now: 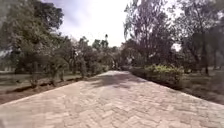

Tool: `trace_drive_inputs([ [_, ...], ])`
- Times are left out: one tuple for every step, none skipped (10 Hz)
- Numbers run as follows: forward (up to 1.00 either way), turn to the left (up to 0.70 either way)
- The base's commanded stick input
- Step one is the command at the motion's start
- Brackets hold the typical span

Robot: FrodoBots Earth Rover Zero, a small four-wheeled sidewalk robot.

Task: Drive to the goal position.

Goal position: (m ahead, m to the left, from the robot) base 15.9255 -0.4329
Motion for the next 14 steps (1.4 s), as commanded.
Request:
trace_drive_inputs([
  [0.7,0.0],
  [0.7,0.0],
  [0.7,0.0],
  [0.7,0.0],
  [0.7,0.0],
  [0.7,0.0],
  [0.7,0.0],
  [0.7,0.0],
  [0.7,0.0],
  [0.7,0.0],
  [0.7,0.0],
  [0.7,0.0],
  [0.7,0.0],
  [0.7,0.0],
])
